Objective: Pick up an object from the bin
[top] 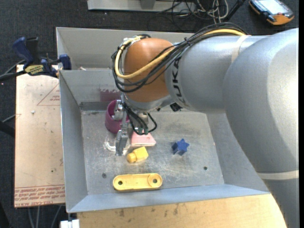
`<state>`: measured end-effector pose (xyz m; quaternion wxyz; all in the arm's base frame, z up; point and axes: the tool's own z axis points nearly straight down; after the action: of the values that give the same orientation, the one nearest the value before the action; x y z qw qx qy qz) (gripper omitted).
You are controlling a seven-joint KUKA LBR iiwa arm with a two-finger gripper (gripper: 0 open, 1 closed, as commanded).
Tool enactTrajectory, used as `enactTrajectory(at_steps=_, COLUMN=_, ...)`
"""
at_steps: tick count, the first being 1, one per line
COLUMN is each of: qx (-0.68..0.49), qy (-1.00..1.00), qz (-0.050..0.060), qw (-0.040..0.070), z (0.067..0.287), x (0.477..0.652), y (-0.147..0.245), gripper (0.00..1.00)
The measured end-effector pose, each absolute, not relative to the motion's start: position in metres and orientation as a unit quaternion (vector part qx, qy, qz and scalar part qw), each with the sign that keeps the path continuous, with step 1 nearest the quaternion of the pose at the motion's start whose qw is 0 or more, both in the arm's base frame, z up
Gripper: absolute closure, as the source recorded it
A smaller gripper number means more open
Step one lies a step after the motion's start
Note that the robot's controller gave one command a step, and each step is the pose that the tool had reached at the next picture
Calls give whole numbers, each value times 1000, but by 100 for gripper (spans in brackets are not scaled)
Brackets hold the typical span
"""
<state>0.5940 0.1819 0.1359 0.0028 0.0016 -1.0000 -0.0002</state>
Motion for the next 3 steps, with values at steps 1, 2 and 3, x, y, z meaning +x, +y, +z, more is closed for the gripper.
enactTrajectory(at_steps=1, qx=0, qy=-1000, qz=-1, qw=0, z=140, x=596, y=181, gripper=0)
enactTrajectory(at_steps=2, qx=18, qy=-1000, qz=-3, qw=-8, z=73, x=577, y=153, gripper=0)
enactTrajectory(at_steps=3, qx=4, qy=-1000, qz=-1, qw=0, z=123, x=574, y=158, gripper=0)
